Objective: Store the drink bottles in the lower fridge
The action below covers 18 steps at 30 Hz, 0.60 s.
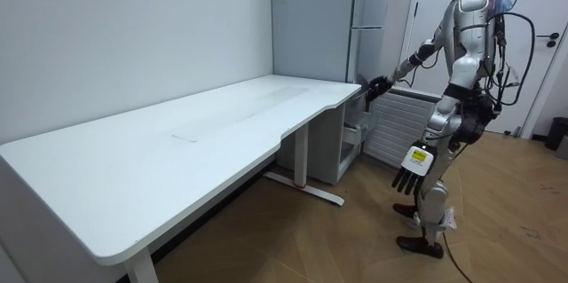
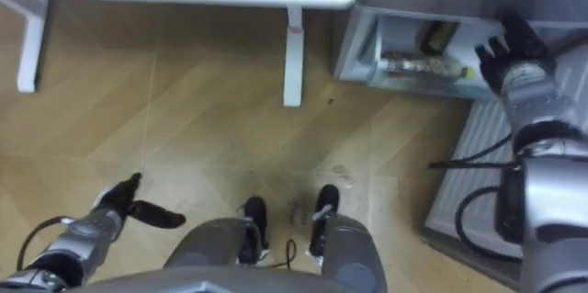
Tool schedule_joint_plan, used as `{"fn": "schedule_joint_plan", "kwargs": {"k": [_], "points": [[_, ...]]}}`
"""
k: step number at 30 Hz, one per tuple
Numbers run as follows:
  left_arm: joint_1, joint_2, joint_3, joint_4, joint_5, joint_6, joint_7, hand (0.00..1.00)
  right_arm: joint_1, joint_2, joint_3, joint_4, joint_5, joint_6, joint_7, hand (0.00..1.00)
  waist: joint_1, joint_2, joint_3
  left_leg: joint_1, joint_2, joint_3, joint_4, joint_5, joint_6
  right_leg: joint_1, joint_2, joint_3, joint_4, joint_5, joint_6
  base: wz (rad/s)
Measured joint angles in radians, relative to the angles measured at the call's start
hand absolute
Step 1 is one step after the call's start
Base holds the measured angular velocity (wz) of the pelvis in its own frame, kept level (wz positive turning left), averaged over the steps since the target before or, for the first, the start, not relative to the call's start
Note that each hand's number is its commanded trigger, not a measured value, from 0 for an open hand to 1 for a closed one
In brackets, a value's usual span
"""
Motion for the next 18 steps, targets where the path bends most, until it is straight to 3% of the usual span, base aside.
{"fn": "schedule_joint_plan", "kwargs": {"k": [1,2,3,4,8,13,18], "points": [[0.022,0.0,0.01,0.0,0.001,0.0,0.0,0.0,0.047,-0.001,-0.001,-0.002,-0.015,-0.002,0.023,0.0,0.0,0.003,-0.0101,0.043,0.001,-0.002,-0.019,-0.001,-0.001,0.046,0.004,-0.005,-0.021,0.001,0.002,0.0],[0.029,-0.001,0.017,0.0,-0.001,0.0,0.001,0.0,0.069,-0.001,0.002,-0.002,-0.019,-0.002,0.029,0.0,0.001,0.004,-0.0139,0.066,0.001,-0.002,-0.032,-0.001,-0.002,0.069,0.006,-0.007,-0.03,0.0,0.003,0.0],[0.053,-0.001,0.026,-0.002,-0.007,0.0,0.001,0.0,0.112,0.001,0.003,-0.004,-0.038,-0.001,0.04,0.0,0.001,0.005,-0.0227,0.1,0.002,-0.002,-0.048,-0.002,-0.004,0.103,0.01,-0.007,-0.049,-0.001,0.005,-0.04],[0.075,0.0,0.038,-0.007,-0.008,0.0,0.001,0.0,0.149,0.003,0.003,-0.015,-0.079,0.0,0.054,0.0,0.001,0.006,-0.0239,0.133,0.002,-0.001,-0.063,-0.003,-0.005,0.134,0.013,-0.004,-0.062,-0.002,0.006,-0.05],[0.122,-0.001,0.045,-0.04,-0.008,-0.001,0.002,0.0,0.256,0.019,0.016,-0.045,-0.149,-0.001,0.06,0.0,-0.003,0.002,-0.0229,0.211,0.001,-0.002,-0.096,-0.005,-0.007,0.2,0.015,-0.006,-0.067,-0.015,0.012,0.0],[0.138,-0.01,0.068,-0.045,-0.008,-0.007,0.021,0.0,0.37,0.1,0.02,-0.064,-0.243,-0.002,0.057,0.0,-0.025,-0.007,-0.0197,0.264,0.003,-0.014,-0.107,-0.013,-0.012,0.264,0.021,-0.014,-0.098,-0.018,0.014,0.04],[0.162,-0.013,0.073,-0.041,-0.008,-0.026,0.05,0.0,0.459,0.15,0.021,-0.063,-0.291,-0.013,0.047,0.0,-0.03,0.005,-0.0148,0.299,0.003,-0.015,-0.114,-0.027,-0.011,0.304,0.025,-0.008,-0.104,-0.029,0.021,-0.01]]}}
